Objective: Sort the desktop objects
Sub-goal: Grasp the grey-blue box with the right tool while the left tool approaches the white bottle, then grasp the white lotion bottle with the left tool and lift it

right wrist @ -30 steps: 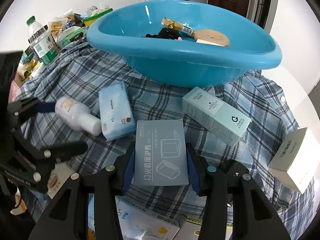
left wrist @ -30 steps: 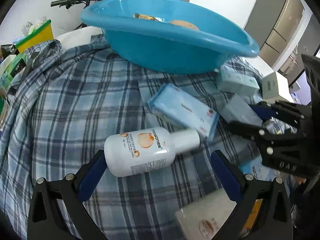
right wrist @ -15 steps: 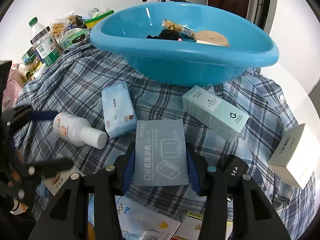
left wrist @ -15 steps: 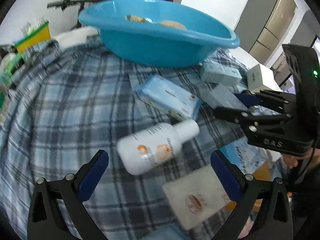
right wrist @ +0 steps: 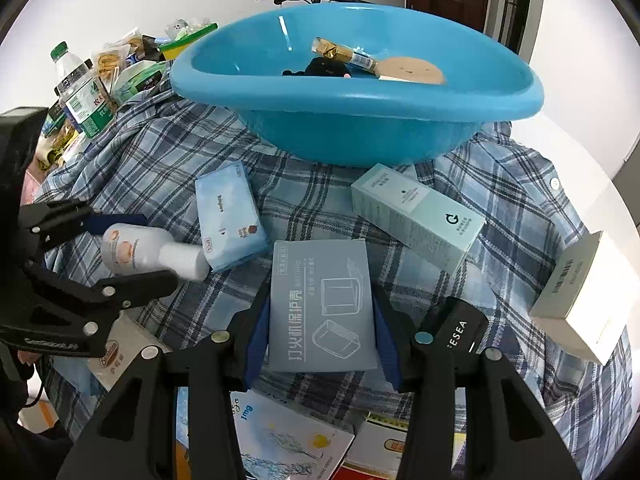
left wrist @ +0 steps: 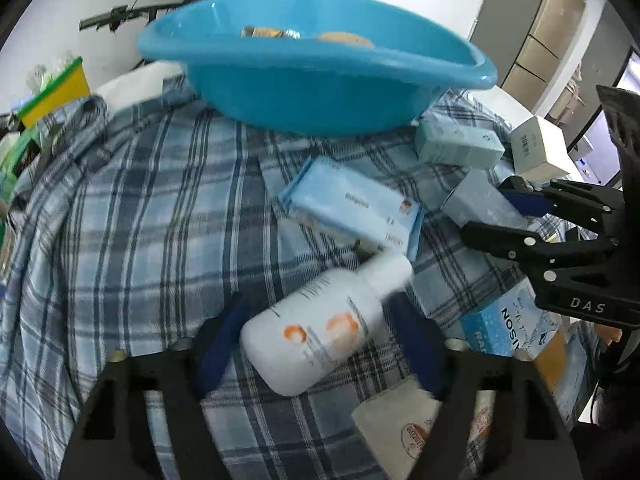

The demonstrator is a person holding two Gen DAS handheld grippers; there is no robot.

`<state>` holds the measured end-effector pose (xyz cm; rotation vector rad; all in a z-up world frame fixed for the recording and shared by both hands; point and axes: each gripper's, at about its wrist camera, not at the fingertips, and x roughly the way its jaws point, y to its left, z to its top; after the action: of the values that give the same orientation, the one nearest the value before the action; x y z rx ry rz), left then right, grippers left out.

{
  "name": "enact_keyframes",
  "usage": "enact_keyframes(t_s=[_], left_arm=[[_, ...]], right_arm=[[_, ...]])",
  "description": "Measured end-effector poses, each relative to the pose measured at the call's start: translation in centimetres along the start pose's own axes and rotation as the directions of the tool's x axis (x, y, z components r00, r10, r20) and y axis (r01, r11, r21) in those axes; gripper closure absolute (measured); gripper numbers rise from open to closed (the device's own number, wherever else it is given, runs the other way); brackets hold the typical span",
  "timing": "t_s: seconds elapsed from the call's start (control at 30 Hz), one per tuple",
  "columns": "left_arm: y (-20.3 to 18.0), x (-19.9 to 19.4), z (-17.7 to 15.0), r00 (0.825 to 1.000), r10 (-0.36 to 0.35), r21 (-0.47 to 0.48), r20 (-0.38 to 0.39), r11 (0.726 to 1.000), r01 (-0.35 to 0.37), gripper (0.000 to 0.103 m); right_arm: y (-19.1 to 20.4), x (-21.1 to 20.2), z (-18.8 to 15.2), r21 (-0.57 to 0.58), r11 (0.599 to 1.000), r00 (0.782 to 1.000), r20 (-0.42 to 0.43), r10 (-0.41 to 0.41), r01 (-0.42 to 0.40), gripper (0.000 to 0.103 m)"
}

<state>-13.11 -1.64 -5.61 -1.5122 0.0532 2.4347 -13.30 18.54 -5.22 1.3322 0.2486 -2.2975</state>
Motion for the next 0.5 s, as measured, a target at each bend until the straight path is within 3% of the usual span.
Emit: enact_keyframes(t_s=[0.27,0.43,0.5], left_arm=[[0.3,-0.9,-1.2,1.000,0.001,-0.048,0.017,0.999,-0.001,0.037],[0.5,-1.7,-1.3,0.991,0.122,-0.075,0.053,0.990,-0.117,0.037],[0.9,-1.6,-1.2,0.991,0.127,-0.092,0.044,0.988,-0.122,0.037]], right_arm=[[0.4,-0.2,-0.1,-0.007,1.000,1.000,0.010,0.008,-0.008,0.057],[0.3,-0.5,-0.2,-0.003,1.000,1.000,0.016,0.010,-0.010,0.057],[0.3,-0.5,-0.3,-0.004,1.000,1.000,0.016,0.012,-0.012,0.057]])
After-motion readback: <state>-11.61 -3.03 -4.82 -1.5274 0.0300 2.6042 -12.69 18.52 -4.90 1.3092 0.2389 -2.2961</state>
